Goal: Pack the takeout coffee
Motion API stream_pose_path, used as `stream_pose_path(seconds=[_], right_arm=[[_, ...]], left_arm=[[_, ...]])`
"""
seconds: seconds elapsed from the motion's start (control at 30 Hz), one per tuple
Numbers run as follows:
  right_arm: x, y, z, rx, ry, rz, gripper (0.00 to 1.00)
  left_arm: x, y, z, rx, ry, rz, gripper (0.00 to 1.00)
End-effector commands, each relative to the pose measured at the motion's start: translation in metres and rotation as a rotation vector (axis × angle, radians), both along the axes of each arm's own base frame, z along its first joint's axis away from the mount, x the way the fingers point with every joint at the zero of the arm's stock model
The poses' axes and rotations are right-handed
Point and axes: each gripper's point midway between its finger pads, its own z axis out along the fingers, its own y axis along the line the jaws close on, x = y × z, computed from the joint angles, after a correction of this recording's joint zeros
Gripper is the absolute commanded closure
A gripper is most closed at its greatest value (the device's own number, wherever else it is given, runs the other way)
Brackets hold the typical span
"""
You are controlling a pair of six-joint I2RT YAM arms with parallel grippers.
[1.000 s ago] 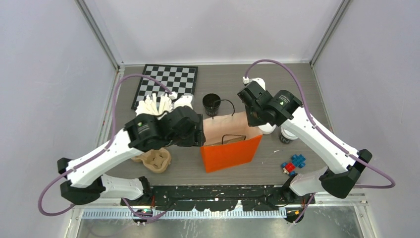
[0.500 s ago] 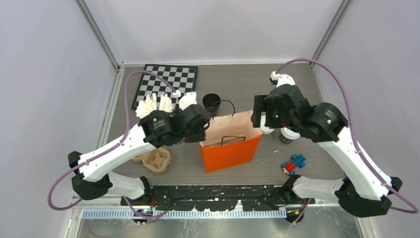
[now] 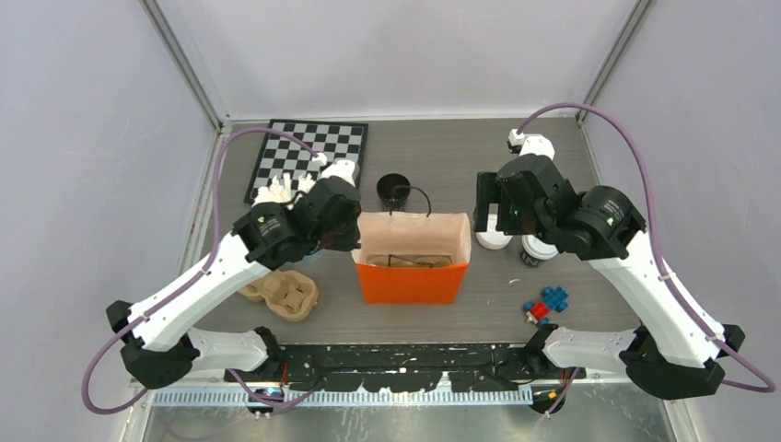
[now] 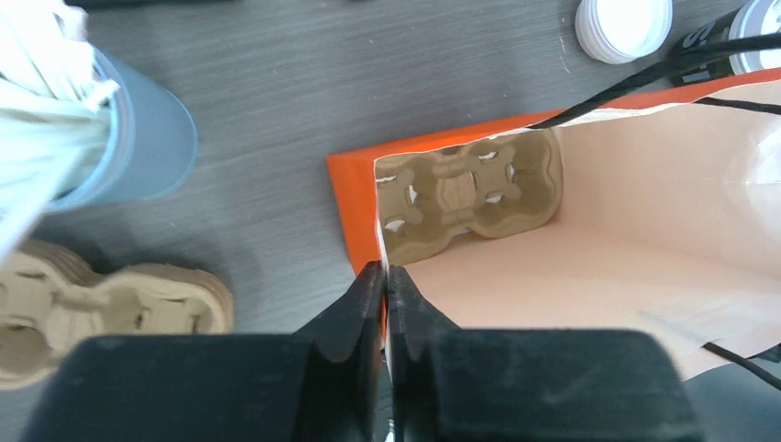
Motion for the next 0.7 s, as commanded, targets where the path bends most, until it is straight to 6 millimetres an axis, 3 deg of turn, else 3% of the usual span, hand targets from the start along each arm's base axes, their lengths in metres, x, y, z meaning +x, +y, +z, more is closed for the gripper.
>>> stream_pose_path(seconds=[0.0, 0.1, 0.27, 0.3, 0.33, 0.4, 0.67], right_arm=[[0.009, -0.007, 0.009, 0.014, -0.031, -0.082, 0.08], [0.014, -0.007, 0.004, 0.018, -0.007, -0.106, 0.08], [0.025, -0.016, -0.01, 0.05, 0.052, -0.196, 0.06], [0.027, -0.018, -0.015, 0.059, 0.073, -0.215, 0.05], [0.03, -0.023, -0.019, 0.06, 0.086, -0.243, 0.03], [0.036, -0.038, -0.03, 0.049, 0.114, -0.31, 0.02], [0.057, -0.081, -0.073, -0.01, 0.247, -0.42, 0.04]], left_arm=[[0.009, 0.001, 0.023, -0.061, -0.079, -0.095, 0.84], [0.008, 0.005, 0.024, -0.034, -0.08, -0.117, 0.53], [0.001, 0.013, 0.023, 0.003, -0.028, -0.104, 0.33], [-0.001, 0.015, 0.024, 0.003, -0.022, -0.098, 0.23], [-0.003, 0.017, 0.025, 0.005, -0.019, -0.096, 0.05], [-0.004, 0.022, 0.028, -0.001, -0.027, -0.079, 0.0], [-0.015, 0.038, 0.027, -0.06, -0.079, -0.084, 0.0]])
